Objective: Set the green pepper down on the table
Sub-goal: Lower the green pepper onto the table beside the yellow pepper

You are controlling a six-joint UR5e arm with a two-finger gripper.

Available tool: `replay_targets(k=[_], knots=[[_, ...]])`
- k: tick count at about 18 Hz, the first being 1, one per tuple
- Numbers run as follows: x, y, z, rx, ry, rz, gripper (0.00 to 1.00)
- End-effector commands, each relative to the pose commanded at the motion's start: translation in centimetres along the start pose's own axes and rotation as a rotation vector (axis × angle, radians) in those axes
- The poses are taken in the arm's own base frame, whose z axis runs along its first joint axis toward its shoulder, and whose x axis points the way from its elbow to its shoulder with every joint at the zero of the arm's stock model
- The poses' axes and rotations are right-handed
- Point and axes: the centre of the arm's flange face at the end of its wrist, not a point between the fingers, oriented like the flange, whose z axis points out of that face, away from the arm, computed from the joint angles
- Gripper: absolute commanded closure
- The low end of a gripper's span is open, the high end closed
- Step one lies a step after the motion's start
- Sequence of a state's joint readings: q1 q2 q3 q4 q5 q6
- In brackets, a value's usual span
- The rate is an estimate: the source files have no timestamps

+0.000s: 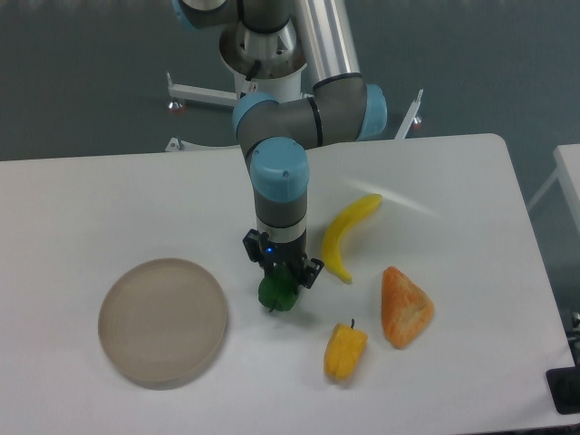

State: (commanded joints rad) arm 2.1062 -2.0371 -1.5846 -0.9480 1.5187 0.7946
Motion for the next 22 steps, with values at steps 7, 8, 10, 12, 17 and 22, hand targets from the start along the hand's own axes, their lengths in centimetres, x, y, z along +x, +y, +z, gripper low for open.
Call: replay_targets(k=[7,8,10,12,17,22], knots=[[0.17,0.18,0.42,-0.005,0.008,0.009,0.58],[0.17,0.18,0.52,-0.006,0.009,0.01,0.58],[0.17,0.18,0.52,-0.006,0.009,0.012,0.57],[0.2,0.22,0.59,-0.007,0.01,0.01,0.56],[0.14,0.33,0.65,-0.01,0.01,0.009,0.43],[0.26,0.31,0.71,-0.011,0.011,0.008,0.35]])
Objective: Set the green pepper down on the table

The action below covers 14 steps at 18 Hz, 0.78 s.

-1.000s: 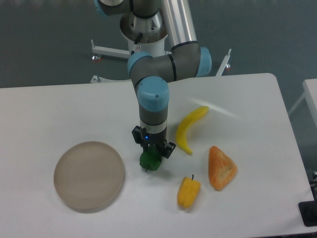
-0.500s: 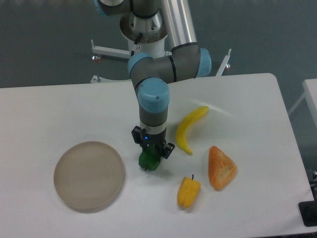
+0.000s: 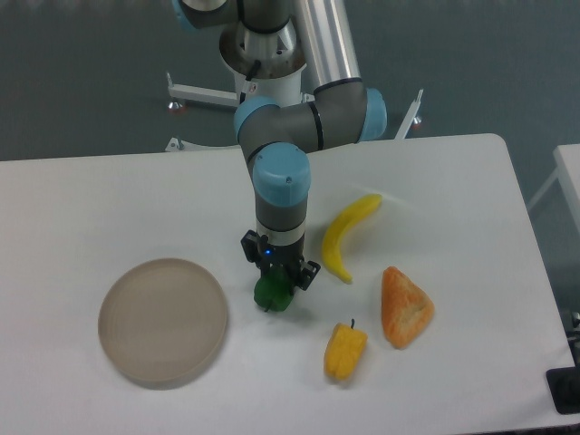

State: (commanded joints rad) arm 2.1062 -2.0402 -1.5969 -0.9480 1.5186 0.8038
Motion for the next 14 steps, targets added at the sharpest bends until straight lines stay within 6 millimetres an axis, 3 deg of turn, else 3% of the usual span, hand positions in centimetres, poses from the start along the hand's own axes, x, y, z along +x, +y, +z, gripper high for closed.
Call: replay_targets(k=[10,14], knots=[[-0.2,-0.1,-0.3,0.004,-0.005,0.002,0.22],[-0.7,-0.1,-1.7,0.018,-0.023,-0.001,0.13]])
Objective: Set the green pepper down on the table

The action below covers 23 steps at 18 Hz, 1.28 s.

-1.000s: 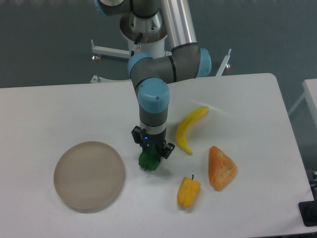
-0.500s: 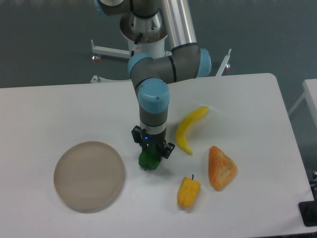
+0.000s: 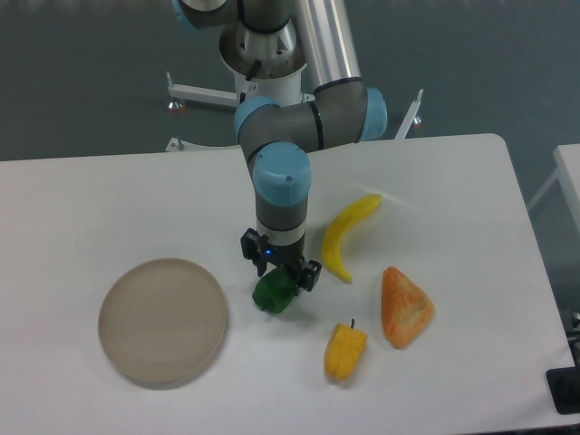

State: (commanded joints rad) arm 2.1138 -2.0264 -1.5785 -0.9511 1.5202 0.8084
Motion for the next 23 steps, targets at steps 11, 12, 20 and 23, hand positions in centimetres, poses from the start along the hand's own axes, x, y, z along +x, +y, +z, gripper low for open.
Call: replay_targets(k=[11,12,20,23], knots=[[-8.3,3.1,-5.7,0.048,-0.095,0.034,0.07],[-9.2,3.7,-5.9,0.035,-0.094,0.067,0.06],[-16.8,9.0,-8.0,0.013,-0.148,0.215,0.06],[-18.0,10.2,-8.2,0.004,-0.155,0.246,0.05]])
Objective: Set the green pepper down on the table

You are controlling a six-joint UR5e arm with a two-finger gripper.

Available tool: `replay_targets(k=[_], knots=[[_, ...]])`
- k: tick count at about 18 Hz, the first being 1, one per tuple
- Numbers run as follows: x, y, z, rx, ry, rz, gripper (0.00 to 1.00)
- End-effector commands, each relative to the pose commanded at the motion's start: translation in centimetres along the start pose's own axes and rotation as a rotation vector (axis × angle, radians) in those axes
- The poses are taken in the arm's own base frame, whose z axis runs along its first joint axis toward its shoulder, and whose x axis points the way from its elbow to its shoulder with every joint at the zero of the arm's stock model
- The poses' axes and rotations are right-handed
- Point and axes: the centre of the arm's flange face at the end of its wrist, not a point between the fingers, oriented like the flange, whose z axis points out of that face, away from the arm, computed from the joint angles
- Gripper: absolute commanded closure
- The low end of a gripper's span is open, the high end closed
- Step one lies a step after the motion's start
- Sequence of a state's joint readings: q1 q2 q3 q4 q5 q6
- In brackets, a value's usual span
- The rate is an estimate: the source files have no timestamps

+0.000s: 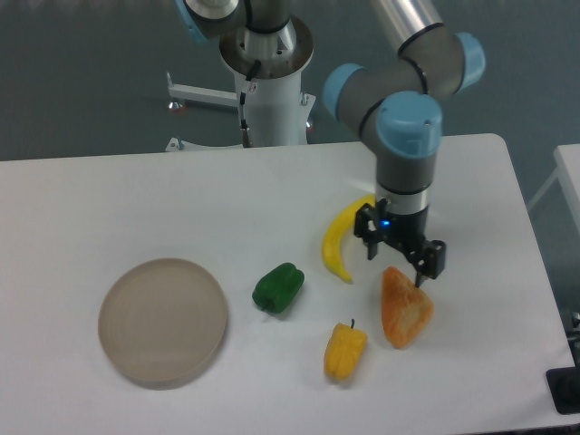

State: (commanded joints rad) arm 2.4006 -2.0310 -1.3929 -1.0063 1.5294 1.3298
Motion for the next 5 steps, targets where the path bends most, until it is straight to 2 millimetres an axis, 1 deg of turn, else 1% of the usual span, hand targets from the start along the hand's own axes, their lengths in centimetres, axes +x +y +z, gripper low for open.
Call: replay_targets(k=[3,5], knots=[[-0.15,0.36,0.0,-0.007,-0.002,0.022,0.05],[-0.17,0.39,0.43,-0.01,0.002,0.022,0.05]])
